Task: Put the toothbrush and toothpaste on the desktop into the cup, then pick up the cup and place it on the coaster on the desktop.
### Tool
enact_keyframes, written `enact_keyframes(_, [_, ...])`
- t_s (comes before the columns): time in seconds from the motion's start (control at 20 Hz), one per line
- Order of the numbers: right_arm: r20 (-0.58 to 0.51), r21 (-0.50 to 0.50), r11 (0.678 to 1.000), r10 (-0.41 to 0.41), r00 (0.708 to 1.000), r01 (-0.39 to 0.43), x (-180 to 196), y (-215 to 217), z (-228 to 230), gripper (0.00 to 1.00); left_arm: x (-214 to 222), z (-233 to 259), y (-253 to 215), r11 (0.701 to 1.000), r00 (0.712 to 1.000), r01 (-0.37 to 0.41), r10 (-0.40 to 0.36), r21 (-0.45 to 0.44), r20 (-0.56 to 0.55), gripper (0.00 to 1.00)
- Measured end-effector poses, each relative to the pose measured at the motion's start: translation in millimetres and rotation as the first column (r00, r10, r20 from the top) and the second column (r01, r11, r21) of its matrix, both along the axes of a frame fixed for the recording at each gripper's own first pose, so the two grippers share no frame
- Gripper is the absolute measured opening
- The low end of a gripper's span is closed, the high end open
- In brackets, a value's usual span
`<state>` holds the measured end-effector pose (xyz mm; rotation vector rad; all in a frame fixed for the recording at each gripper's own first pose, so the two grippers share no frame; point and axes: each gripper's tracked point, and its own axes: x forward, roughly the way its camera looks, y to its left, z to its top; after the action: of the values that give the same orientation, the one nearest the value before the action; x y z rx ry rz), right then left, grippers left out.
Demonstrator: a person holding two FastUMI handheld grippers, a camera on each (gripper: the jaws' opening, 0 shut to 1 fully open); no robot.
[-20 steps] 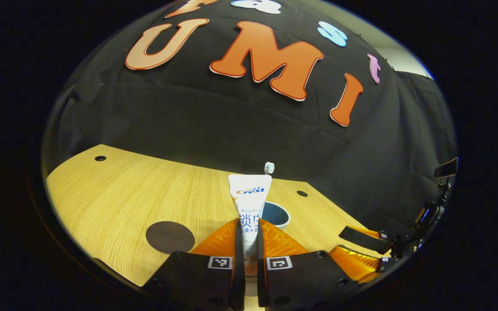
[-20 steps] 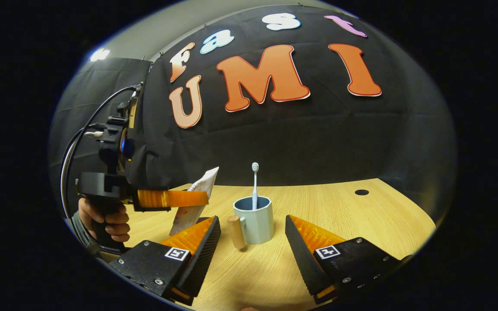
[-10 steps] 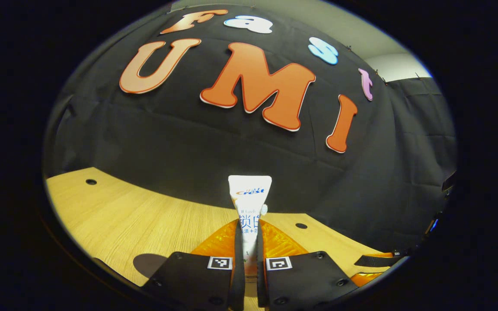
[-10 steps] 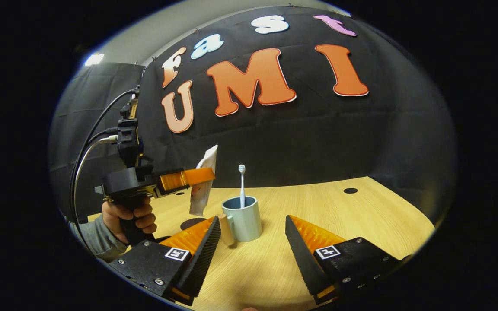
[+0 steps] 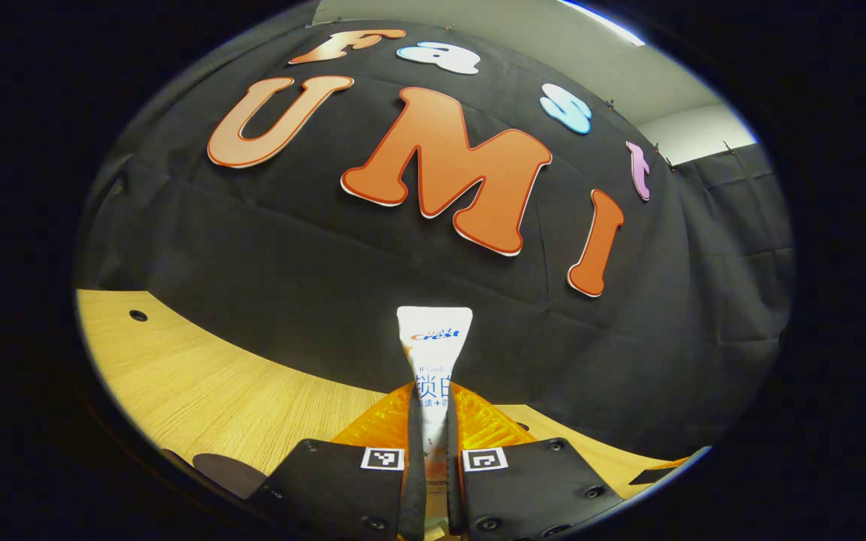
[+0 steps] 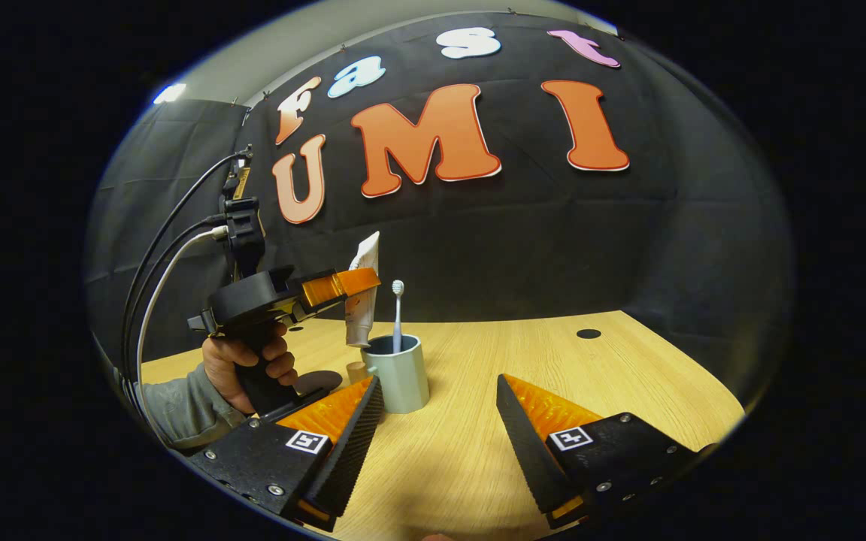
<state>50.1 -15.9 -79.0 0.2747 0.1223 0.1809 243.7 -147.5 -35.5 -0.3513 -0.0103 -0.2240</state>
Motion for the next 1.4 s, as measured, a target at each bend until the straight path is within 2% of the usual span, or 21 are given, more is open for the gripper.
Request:
enact_keyframes(0.3, [-0.013,-0.003,1.0,-0.01,1.0,0.01,2.8,-5.7,-6.9,0.91,8.7,-11.4,-18.1,1.0,1.0,0.014,-0.014,0.02,-0.004,0.14])
enact_keyframes(0.65, [-0.025,0.004,1.0,-0.024,0.999,0.024,2.9,-8.6,-9.6,0.92,6.2,-24.2,-22.3,0.996,0.999,0.01,-0.008,0.088,-0.031,0.18])
enact_keyframes(0.85, [-0.03,0.005,1.0,-0.026,0.999,0.026,-0.1,-6.8,-10.6,0.92,-0.4,-36.0,-20.6,0.996,0.997,0.014,-0.007,0.09,-0.077,0.25])
enact_keyframes(1.05, [-0.041,0.012,0.999,-0.029,0.999,0.03,-2.8,-4.3,-10.8,0.92,-8.1,-40.9,-13.7,0.997,0.994,0.013,-0.004,0.079,-0.112,0.26])
enact_keyframes(1.4, [-0.102,0.048,0.999,-0.015,0.995,0.02,1.5,10.6,-11.2,0.93,-26.4,-42.2,-18.3,0.986,0.988,0.094,-0.075,0.138,-0.135,0.29])
